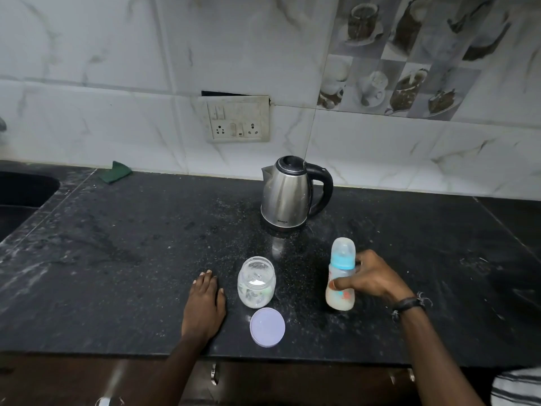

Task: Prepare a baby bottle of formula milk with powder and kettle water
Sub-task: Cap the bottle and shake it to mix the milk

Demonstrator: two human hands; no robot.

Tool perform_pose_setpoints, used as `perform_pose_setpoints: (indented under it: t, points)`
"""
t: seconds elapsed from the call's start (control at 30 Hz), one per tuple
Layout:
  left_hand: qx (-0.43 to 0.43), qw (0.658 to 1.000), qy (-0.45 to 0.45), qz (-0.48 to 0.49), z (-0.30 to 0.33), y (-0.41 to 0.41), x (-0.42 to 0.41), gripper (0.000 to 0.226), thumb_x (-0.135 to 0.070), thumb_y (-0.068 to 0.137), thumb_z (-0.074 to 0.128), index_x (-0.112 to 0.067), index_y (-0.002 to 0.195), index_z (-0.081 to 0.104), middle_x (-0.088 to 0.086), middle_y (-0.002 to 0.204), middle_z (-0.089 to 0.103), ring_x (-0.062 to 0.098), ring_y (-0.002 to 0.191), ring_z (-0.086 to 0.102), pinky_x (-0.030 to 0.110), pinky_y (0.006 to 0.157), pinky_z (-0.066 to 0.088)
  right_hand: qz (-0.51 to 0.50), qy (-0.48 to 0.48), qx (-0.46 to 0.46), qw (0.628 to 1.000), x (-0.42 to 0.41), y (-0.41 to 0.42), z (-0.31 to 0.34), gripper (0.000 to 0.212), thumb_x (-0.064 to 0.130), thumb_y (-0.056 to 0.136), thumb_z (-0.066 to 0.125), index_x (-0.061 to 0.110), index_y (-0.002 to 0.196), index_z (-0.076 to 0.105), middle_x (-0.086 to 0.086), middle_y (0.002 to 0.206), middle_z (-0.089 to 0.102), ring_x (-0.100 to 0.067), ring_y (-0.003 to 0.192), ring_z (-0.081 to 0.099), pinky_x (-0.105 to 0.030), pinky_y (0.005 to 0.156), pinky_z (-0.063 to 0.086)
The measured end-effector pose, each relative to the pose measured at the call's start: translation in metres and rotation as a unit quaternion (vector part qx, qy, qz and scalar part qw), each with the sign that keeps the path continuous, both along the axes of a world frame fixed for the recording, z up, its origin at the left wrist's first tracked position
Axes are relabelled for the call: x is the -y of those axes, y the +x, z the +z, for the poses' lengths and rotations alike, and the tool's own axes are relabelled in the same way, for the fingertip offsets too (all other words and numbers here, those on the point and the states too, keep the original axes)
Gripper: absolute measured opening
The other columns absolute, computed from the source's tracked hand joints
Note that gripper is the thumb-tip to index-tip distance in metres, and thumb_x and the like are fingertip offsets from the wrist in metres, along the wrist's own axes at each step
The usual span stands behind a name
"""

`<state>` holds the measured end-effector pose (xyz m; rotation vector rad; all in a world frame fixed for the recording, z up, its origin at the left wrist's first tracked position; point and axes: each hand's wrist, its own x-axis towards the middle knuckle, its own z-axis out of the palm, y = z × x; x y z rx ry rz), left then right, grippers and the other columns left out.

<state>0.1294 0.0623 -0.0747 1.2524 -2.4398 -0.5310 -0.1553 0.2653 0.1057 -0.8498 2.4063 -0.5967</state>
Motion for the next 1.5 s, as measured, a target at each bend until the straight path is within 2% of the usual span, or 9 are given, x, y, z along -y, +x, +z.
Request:
perform_pose_setpoints:
  t: [0.1, 0.27, 0.4, 0.6, 0.97, 1.13, 1.27, 1.37, 1.5]
  points:
    - [0.004, 1.0, -0.001, 0.0, 0.001, -0.001, -0.001, 0.062, -0.037, 0.094, 0.029, 0.005, 0.123, 0.065, 0.024, 0.138, 0.057, 0.039, 0.13, 0.053, 0.049, 0.113, 0.038, -0.011, 0.002, -0.061, 0.998, -0.001, 0.0, 0.001, 0.046, 0.04, 0.049, 0.089, 0.021, 0.087, 0.071, 0.004, 0.085, 0.073, -0.016, 0.08, 0.07, -0.037, 0.076, 0.058]
    - [0.007, 1.0, -0.002, 0.0, 0.001, 0.0, 0.0, 0.063, -0.038, 0.094, 0.029, 0.005, 0.123, 0.065, 0.024, 0.138, 0.057, 0.039, 0.13, 0.052, 0.049, 0.113, 0.036, 0.02, -0.223, 0.172, 0.959, -0.007, 0.007, 0.0, 0.036, -0.001, 0.064, 0.088, 0.002, 0.096, 0.073, -0.012, 0.092, 0.078, -0.033, 0.094, 0.073, -0.033, 0.079, 0.061]
    - [0.005, 1.0, 0.0, -0.001, 0.001, 0.0, 0.0, 0.062, -0.038, 0.094, 0.029, 0.005, 0.123, 0.065, 0.024, 0.138, 0.057, 0.039, 0.13, 0.053, 0.049, 0.113, 0.036, -0.044, -0.364, 0.259, 0.894, -0.012, 0.022, 0.004, 0.081, 0.042, 0.034, 0.099, -0.001, 0.096, 0.072, -0.018, 0.093, 0.076, -0.024, 0.081, 0.075, -0.027, 0.068, 0.06]
    - [0.003, 1.0, 0.005, 0.0, -0.004, -0.001, 0.002, 0.063, -0.038, 0.094, 0.029, 0.005, 0.125, 0.064, 0.023, 0.139, 0.056, 0.038, 0.132, 0.051, 0.049, 0.114, 0.036, -0.108, -0.463, 0.301, 0.827, -0.017, 0.027, 0.006, 0.096, 0.058, 0.031, 0.096, 0.001, 0.103, 0.069, -0.013, 0.094, 0.077, -0.021, 0.082, 0.075, -0.028, 0.065, 0.06]
    - [-0.001, 1.0, -0.001, -0.004, -0.006, -0.001, 0.003, 0.062, -0.038, 0.094, 0.03, 0.004, 0.123, 0.065, 0.023, 0.139, 0.056, 0.039, 0.132, 0.051, 0.049, 0.114, 0.037, -0.052, -0.44, 0.287, 0.849, -0.022, 0.039, 0.007, 0.074, 0.041, 0.044, 0.097, -0.001, 0.099, 0.071, -0.015, 0.092, 0.077, -0.026, 0.078, 0.074, -0.025, 0.065, 0.059]
    - [-0.002, 1.0, -0.005, 0.001, -0.007, 0.0, 0.002, 0.062, -0.038, 0.094, 0.03, 0.004, 0.123, 0.065, 0.023, 0.139, 0.057, 0.039, 0.131, 0.052, 0.049, 0.113, 0.037, -0.088, -0.465, 0.281, 0.835, -0.018, 0.038, 0.008, 0.086, 0.052, 0.039, 0.095, 0.0, 0.103, 0.07, -0.015, 0.093, 0.077, -0.021, 0.079, 0.075, -0.028, 0.065, 0.06]
    - [-0.002, 1.0, -0.005, -0.003, -0.006, 0.0, 0.002, 0.063, -0.038, 0.094, 0.029, 0.004, 0.122, 0.065, 0.023, 0.139, 0.057, 0.039, 0.131, 0.052, 0.049, 0.113, 0.037, -0.056, -0.441, 0.275, 0.853, -0.017, 0.042, 0.01, 0.059, 0.026, 0.059, 0.088, -0.003, 0.107, 0.069, -0.016, 0.095, 0.076, -0.022, 0.082, 0.075, -0.033, 0.072, 0.062]
    - [-0.001, 1.0, -0.006, 0.002, -0.006, 0.0, 0.002, 0.063, -0.039, 0.094, 0.029, 0.004, 0.123, 0.065, 0.023, 0.139, 0.057, 0.039, 0.131, 0.052, 0.049, 0.113, 0.037, -0.065, -0.439, 0.266, 0.856, -0.015, 0.039, 0.009, 0.07, 0.041, 0.049, 0.095, 0.002, 0.102, 0.071, -0.013, 0.093, 0.077, -0.022, 0.082, 0.076, -0.028, 0.067, 0.06]
    - [-0.006, 1.0, -0.006, -0.003, -0.005, 0.0, 0.003, 0.062, -0.037, 0.094, 0.03, 0.005, 0.122, 0.065, 0.024, 0.137, 0.058, 0.04, 0.129, 0.054, 0.05, 0.112, 0.039, -0.029, -0.413, 0.265, 0.871, -0.015, 0.041, 0.009, 0.052, 0.025, 0.058, 0.087, 0.001, 0.102, 0.071, -0.014, 0.093, 0.077, -0.022, 0.083, 0.076, -0.029, 0.069, 0.061]
